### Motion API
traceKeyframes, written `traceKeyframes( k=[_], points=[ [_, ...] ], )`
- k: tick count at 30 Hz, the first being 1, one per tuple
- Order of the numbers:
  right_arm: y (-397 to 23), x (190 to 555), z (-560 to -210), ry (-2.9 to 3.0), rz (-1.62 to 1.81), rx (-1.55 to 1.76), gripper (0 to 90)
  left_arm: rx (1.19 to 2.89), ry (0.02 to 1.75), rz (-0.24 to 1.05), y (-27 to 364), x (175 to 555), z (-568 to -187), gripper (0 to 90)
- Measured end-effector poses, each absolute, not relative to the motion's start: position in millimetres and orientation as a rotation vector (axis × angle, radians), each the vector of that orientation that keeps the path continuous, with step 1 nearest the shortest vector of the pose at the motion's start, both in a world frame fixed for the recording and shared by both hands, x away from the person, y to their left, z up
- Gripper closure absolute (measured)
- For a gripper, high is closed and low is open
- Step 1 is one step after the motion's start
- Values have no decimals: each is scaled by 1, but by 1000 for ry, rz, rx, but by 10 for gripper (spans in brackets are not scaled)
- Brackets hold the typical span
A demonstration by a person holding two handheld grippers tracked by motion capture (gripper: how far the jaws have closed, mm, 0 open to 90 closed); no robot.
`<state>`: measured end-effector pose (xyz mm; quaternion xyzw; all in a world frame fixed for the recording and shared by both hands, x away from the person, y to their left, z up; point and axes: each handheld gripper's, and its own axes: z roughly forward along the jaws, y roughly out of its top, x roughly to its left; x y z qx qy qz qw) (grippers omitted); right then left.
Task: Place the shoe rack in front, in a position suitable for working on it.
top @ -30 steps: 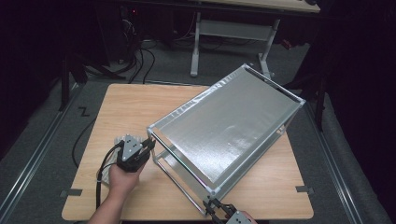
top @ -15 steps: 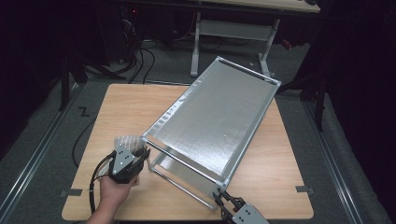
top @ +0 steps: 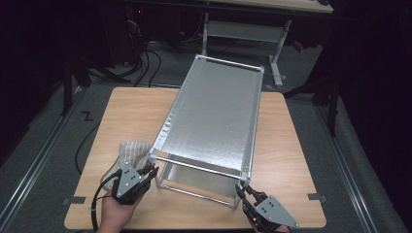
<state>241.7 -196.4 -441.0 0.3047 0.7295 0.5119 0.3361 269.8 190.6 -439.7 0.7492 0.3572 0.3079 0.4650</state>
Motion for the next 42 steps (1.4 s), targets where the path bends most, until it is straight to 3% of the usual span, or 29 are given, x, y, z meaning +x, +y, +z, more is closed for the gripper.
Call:
traceKeyframes(
  k=[17,26,30,33,42],
  points=[
    [-204,301,-441,1834,1349,908,775,1882,798,729,173,231,-438,774],
    [-214,294,-445,1812,1338,994,599,1886,759,708,165,231,-438,774],
    [-220,287,-446,1819,1310,1011,652,1891,746,706,165,232,-438,774],
    [-225,286,-446,1828,1323,1031,799,1890,745,696,164,232,-438,775],
    [-222,318,-446,1802,1298,1053,803,1898,722,692,146,227,-438,775]
  ],
)
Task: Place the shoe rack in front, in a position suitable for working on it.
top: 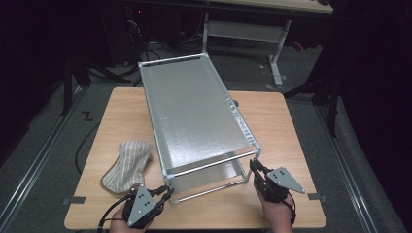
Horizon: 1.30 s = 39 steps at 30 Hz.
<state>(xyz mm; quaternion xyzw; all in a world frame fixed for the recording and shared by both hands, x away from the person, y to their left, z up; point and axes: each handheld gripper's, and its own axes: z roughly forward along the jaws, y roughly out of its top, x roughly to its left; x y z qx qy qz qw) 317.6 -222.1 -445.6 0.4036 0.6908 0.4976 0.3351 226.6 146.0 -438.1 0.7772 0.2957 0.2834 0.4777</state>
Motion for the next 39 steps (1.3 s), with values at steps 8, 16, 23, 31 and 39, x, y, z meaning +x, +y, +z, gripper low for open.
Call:
traceKeyframes(
  k=[8,16,23,31,39],
  points=[
    [-234,319,-446,1701,1300,1135,615,1911,676,663,114,240,-437,775],
    [-255,303,-450,1657,1262,1190,567,1916,610,617,74,258,-437,776],
    [-271,280,-451,1637,1235,1218,547,1911,545,595,39,269,-439,773],
    [-277,263,-454,1650,1207,1237,536,1895,526,574,12,279,-441,773],
    [-263,261,-458,1726,1229,1206,523,1876,523,557,56,260,-448,586]
  ],
)
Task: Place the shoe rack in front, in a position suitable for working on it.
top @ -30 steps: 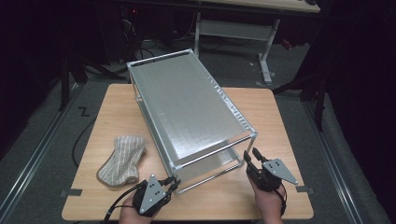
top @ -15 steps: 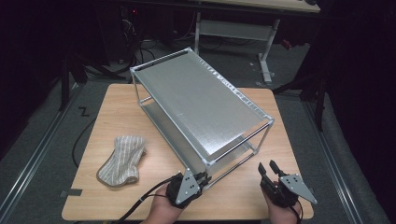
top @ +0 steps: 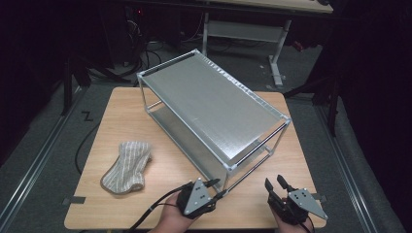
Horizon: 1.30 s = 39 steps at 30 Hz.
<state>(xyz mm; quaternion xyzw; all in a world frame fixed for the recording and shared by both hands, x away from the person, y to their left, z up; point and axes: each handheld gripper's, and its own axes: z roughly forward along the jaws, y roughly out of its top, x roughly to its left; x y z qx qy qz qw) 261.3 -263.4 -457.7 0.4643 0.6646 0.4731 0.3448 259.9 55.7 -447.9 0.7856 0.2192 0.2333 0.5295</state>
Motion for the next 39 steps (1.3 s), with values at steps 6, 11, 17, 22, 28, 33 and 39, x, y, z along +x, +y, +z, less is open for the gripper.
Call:
traceKeyframes(
  k=[6,11,17,22,28,33,39],
  points=[
    [-239,255,-456,1771,1279,1156,499,1851,683,670,130,254,-454,548],
    [-215,247,-451,1803,1328,1071,495,1801,840,731,181,258,-461,547],
    [-189,243,-450,1871,1374,986,495,1798,888,758,195,260,-468,544],
    [-175,245,-450,1909,1403,939,510,1851,861,791,191,255,-469,528],
    [-165,253,-451,1933,1396,902,585,1827,886,819,203,243,-466,523],
    [-161,257,-449,1934,1409,880,705,1805,982,846,228,241,-465,515],
    [-159,260,-450,1940,1399,872,800,1809,1143,867,257,247,-474,459]
  ],
)
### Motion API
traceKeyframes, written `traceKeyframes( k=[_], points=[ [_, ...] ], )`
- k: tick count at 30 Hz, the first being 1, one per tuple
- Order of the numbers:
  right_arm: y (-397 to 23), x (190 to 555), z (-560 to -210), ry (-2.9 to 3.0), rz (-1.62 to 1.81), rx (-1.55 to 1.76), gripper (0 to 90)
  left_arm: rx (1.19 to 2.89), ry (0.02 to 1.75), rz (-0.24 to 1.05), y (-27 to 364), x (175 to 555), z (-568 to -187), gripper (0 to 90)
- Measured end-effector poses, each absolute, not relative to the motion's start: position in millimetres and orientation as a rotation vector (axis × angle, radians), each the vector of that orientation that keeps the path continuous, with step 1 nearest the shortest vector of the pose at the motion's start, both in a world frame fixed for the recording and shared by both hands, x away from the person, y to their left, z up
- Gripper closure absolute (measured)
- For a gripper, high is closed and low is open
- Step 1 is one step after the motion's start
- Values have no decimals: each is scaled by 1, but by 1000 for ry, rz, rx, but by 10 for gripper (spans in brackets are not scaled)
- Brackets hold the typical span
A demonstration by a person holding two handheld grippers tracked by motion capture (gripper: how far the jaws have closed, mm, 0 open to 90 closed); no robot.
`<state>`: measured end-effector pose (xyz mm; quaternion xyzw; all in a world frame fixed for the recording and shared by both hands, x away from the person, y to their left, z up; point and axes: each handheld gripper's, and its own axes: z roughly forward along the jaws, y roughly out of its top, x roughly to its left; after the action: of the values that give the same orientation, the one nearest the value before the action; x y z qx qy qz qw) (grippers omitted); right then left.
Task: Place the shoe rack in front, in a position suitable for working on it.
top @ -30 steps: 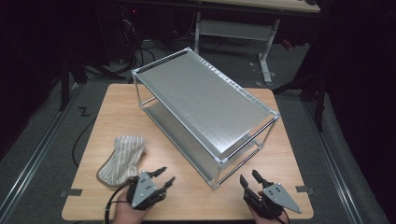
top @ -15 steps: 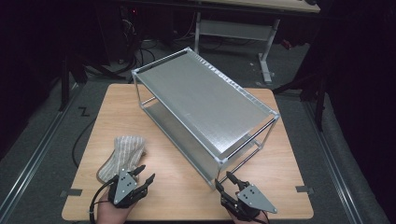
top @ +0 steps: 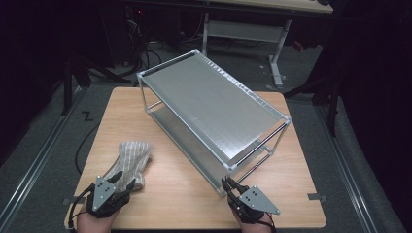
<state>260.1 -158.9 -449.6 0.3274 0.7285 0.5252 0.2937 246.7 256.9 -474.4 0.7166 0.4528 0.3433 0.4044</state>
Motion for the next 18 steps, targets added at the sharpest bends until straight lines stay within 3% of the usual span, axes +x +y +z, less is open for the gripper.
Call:
traceKeyframes(
  k=[12,18],
  points=[
    [-185,249,-449,1884,1347,930,800,1764,1236,734,274,268,-487,323],
    [-205,243,-449,1837,1310,982,799,1819,1273,694,269,287,-496,330]
  ],
)
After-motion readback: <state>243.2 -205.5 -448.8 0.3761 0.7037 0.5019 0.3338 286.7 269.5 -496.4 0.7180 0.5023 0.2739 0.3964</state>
